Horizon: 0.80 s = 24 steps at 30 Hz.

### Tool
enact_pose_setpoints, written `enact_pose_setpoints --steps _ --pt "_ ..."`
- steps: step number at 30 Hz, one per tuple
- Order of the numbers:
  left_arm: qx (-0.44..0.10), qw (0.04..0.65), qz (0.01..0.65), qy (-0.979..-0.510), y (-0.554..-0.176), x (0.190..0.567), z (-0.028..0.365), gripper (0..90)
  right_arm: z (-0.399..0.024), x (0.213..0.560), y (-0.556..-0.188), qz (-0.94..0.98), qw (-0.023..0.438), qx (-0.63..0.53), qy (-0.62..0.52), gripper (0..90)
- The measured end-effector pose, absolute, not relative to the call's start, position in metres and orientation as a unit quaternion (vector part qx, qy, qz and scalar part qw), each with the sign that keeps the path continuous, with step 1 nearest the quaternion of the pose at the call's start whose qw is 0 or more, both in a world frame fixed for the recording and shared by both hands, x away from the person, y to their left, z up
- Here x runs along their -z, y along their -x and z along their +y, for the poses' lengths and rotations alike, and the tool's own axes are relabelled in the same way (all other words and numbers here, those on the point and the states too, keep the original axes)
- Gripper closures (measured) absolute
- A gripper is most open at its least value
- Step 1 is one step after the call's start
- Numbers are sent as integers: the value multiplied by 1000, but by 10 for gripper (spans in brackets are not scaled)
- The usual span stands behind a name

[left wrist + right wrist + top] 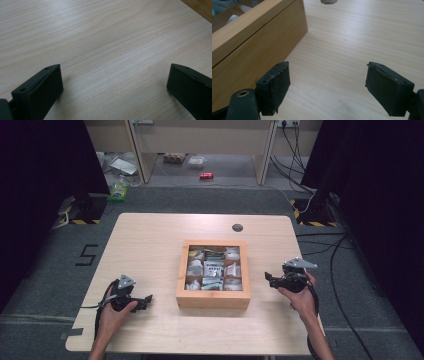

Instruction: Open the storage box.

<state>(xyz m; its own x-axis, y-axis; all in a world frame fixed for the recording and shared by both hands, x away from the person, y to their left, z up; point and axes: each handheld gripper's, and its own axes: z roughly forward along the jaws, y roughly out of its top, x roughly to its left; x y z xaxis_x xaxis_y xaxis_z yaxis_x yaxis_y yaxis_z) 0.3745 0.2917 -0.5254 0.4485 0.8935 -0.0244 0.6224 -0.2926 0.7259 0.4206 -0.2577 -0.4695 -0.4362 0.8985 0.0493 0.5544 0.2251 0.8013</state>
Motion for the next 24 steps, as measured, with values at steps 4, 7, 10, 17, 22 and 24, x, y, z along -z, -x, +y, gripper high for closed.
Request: enact_pose_setpoints --steps 4,7,10,17,22,24 --pt "-198 342 486 -779 -374 525 292 0 -253 468 -418 756 218 -392 -477 202" --pt "-198 342 486 -779 -374 525 292 0 -249 466 -413 760 214 -394 -470 202" --pt "-198 342 487 -779 -374 525 292 0 -246 465 -407 762 215 -397 -465 203" --pt "-198 342 486 -779 -374 525 292 0 -242 468 -392 767 209 -399 -456 202" --pt "-198 342 486 -779 -374 525 292 0 -239 475 -381 774 204 -400 -445 203" --pt "-198 342 486 -779 -374 525 292 0 -238 476 -378 774 202 -402 -446 203"
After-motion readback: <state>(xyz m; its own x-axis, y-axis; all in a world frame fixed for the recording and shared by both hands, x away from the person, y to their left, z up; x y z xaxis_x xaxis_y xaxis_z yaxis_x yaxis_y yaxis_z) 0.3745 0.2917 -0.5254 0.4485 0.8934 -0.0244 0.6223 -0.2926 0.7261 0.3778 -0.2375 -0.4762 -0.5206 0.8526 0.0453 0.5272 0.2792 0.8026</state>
